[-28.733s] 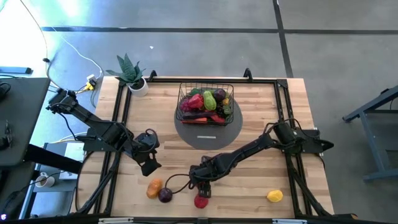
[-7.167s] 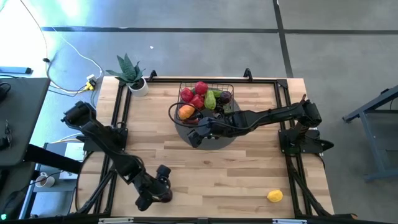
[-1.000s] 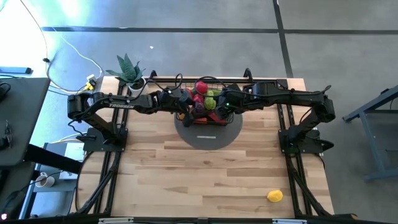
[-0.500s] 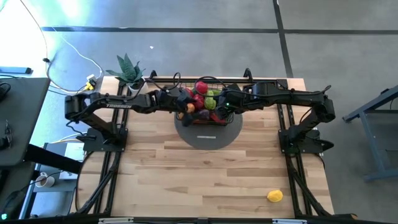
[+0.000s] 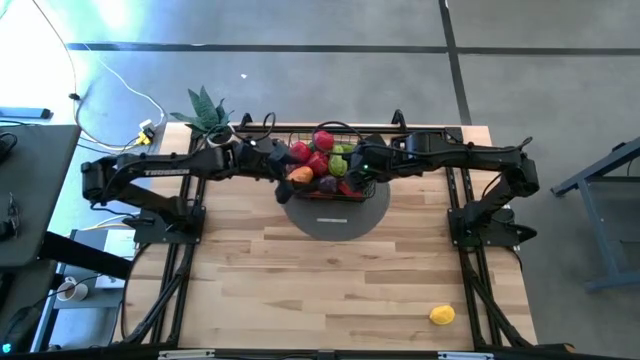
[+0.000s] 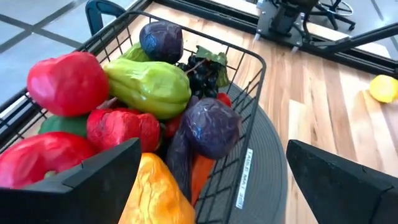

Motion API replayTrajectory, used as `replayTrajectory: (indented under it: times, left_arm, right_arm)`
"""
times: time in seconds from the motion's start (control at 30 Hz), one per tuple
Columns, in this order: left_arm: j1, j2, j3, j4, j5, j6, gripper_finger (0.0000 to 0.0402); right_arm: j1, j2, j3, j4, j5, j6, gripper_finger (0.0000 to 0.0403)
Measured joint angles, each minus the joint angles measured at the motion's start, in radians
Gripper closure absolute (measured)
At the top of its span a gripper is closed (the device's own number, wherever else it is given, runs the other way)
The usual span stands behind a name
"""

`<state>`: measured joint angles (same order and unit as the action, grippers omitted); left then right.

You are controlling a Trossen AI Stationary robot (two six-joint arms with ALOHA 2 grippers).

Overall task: Build produce basket
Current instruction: Put the yellow lemon into the wire basket

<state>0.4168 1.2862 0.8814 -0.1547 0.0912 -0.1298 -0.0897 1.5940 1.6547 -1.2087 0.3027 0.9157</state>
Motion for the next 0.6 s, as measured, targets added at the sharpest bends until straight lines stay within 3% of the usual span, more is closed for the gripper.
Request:
replayTrajectory:
  times: [0.27, 0.47, 0.6]
  left_arm:
    - [-0.001, -0.092, 0.000, -0.074, 0.002, 0.009, 0.0011]
    - [-0.001, -0.136, 0.000, -0.081, 0.002, 0.010, 0.0011]
    - [-0.001, -0.142, 0.000, -0.084, 0.002, 0.010, 0.0011]
  right_arm:
    - [-0.002, 0.000, 0.000, 0.064, -0.009, 0.000, 0.0038]
    - [0.009, 0.000, 0.000, 0.022, -0.184, -0.061, 0.0038]
    - [0.054, 0.000, 0.000, -0.006, -0.233, -0.101, 0.0038]
